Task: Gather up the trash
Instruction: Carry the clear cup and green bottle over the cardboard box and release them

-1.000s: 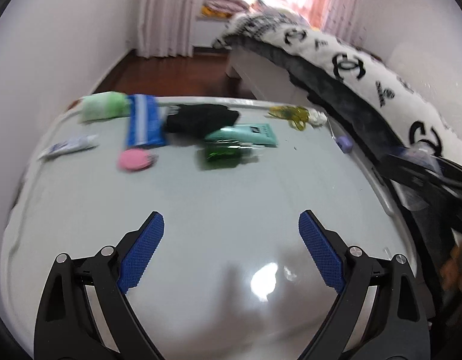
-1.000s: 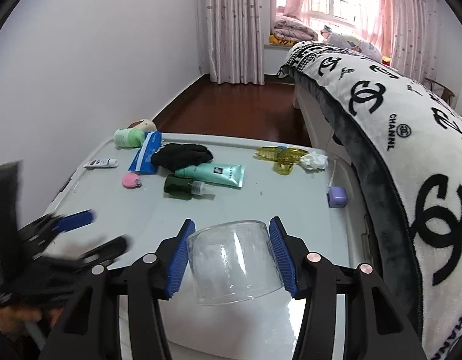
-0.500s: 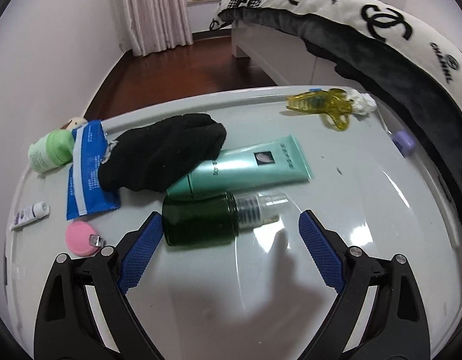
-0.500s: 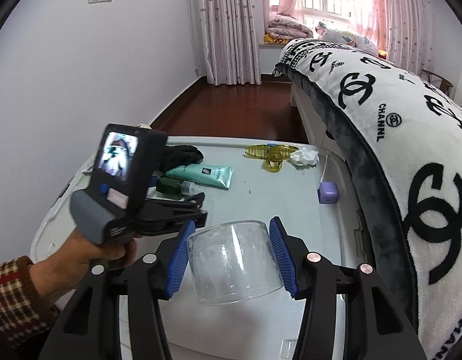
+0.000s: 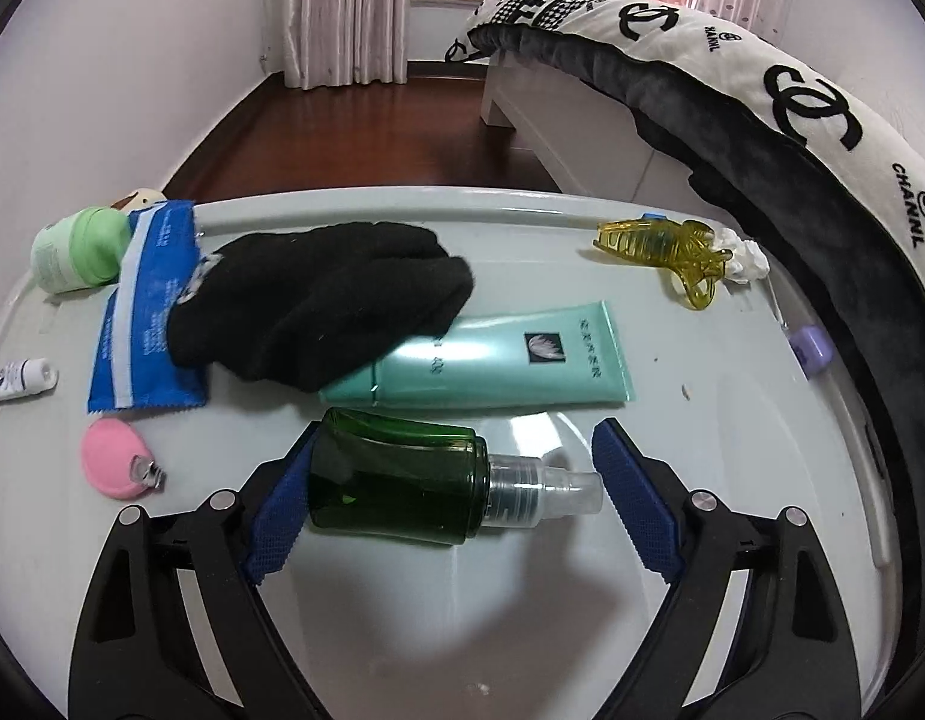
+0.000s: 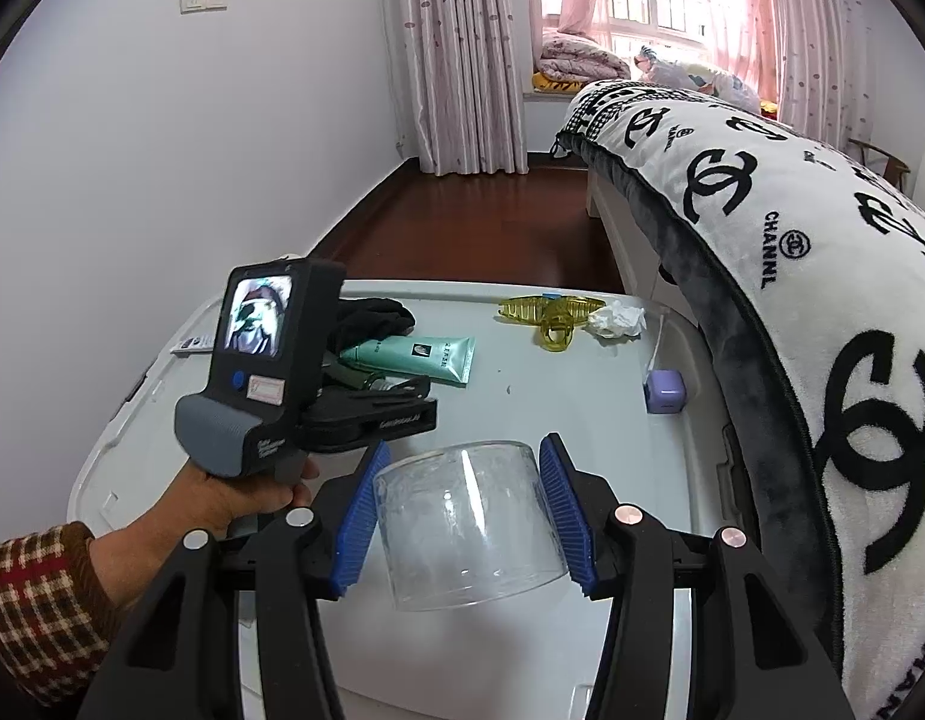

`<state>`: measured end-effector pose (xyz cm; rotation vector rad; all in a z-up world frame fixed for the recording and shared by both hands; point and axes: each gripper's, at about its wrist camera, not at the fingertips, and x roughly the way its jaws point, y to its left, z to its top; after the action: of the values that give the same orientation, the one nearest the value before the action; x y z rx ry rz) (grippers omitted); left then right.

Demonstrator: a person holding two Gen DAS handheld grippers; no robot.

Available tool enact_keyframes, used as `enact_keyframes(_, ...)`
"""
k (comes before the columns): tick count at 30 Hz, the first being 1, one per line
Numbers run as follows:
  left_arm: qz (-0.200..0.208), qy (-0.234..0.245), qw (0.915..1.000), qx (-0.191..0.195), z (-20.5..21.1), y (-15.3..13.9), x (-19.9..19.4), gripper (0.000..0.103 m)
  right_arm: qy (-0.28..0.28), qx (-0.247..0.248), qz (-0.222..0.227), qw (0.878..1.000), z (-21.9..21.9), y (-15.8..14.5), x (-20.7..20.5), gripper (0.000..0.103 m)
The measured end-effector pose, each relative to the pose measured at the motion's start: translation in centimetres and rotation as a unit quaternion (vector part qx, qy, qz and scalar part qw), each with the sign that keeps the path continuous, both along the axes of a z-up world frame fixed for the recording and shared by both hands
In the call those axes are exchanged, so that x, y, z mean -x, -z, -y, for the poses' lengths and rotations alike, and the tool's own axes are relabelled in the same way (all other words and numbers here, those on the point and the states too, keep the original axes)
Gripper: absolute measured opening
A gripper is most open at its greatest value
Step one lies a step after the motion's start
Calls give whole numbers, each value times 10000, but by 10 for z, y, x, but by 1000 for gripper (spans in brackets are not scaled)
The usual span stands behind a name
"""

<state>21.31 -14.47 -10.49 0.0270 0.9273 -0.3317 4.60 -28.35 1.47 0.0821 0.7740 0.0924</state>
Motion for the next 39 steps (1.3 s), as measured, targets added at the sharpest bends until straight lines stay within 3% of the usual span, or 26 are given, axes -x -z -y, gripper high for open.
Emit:
enact_keyframes(10,93,20,9999,-60,-30,-7,31,85,-3,-36,31,10000,0,-2,1,51)
enact_keyframes(21,455,-84,9988,-153,-73,-57,88,85,-110,-34,155,9998,-14,-11,5,51)
enact_keyframes(31,523,1,9983,-275,-114,-94,204,85,-463,210,294,9983,-50,-26,55,51)
enact_keyframes(33,428,52,9987,-285,-126,-92,237,85,-541,164,200,9982,-60,-21,77,51)
enact_keyframes(39,-49,244,9990,-381,-150,-62,312,85,-985,270,-686,9924,-98,33,154,51)
